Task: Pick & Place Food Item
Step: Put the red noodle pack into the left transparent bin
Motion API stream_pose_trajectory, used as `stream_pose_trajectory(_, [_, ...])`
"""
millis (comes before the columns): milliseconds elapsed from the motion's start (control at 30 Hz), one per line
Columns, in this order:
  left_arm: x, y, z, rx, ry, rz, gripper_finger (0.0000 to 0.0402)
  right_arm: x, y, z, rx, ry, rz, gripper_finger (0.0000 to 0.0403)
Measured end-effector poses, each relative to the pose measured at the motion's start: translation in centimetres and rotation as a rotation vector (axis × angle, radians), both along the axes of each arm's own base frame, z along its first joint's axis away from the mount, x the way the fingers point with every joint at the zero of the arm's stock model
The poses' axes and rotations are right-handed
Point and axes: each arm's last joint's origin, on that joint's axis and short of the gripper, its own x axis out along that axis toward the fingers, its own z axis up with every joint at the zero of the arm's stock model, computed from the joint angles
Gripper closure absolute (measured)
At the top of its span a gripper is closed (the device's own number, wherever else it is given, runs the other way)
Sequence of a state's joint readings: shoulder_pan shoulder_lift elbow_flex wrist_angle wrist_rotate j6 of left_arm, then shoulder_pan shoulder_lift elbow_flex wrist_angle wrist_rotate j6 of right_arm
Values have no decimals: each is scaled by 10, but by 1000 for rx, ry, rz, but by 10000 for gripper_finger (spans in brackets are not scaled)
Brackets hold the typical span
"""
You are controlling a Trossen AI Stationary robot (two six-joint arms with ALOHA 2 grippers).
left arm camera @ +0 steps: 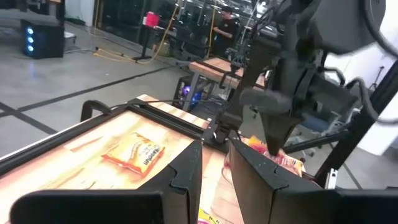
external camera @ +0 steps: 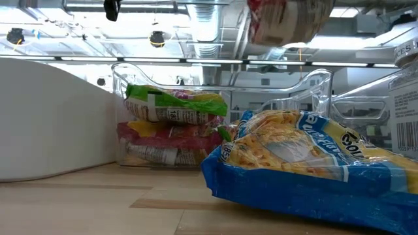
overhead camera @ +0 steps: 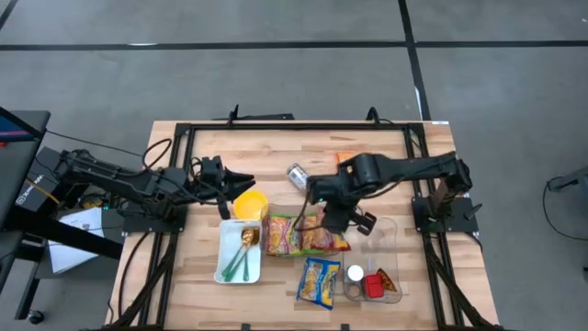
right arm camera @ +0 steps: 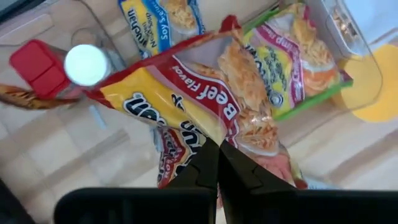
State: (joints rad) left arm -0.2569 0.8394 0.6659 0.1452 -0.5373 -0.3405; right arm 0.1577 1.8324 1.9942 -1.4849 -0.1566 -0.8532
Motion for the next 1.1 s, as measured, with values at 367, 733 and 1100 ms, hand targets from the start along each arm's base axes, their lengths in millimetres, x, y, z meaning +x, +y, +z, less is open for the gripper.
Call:
stream_pose_trajectory(367, [0, 0, -1, 3, 12, -13, 325, 25, 7, -34, -14, 44, 36, 403])
stream_pose_trajectory(733, [0, 0, -2, 7, 26, -13, 325, 46, -6, -57, -28, 56, 63, 403])
stream_pose_trajectory(1100, [0, 0, -3, 8, 34, -12, 325, 50, -13, -78, -40, 101, 108, 403])
